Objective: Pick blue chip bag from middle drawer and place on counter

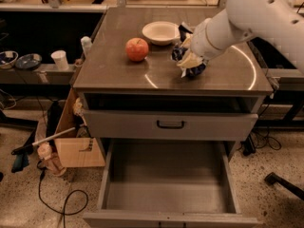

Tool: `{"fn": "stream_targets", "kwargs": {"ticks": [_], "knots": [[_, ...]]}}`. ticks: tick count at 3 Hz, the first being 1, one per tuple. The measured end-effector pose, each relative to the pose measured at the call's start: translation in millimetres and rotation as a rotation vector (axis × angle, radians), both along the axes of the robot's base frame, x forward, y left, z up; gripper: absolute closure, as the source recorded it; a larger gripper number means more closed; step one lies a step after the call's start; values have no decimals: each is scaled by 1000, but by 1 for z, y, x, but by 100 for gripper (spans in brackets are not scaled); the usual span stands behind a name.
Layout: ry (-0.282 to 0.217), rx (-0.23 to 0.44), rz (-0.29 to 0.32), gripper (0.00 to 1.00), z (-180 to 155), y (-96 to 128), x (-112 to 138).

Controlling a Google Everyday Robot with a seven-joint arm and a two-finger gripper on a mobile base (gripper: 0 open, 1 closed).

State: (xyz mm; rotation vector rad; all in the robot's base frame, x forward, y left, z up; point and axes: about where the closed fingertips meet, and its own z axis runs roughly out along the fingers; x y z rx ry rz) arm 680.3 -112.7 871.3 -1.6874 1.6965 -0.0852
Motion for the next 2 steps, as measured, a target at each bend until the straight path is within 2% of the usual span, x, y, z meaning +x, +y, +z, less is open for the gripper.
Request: {"fn": "stream_targets", "kwargs": {"ticks": [1,2], "knots": [[-18,-6,0,100,-6,-3,35],[-26,0,-3,98,-2,-4,39]]}}
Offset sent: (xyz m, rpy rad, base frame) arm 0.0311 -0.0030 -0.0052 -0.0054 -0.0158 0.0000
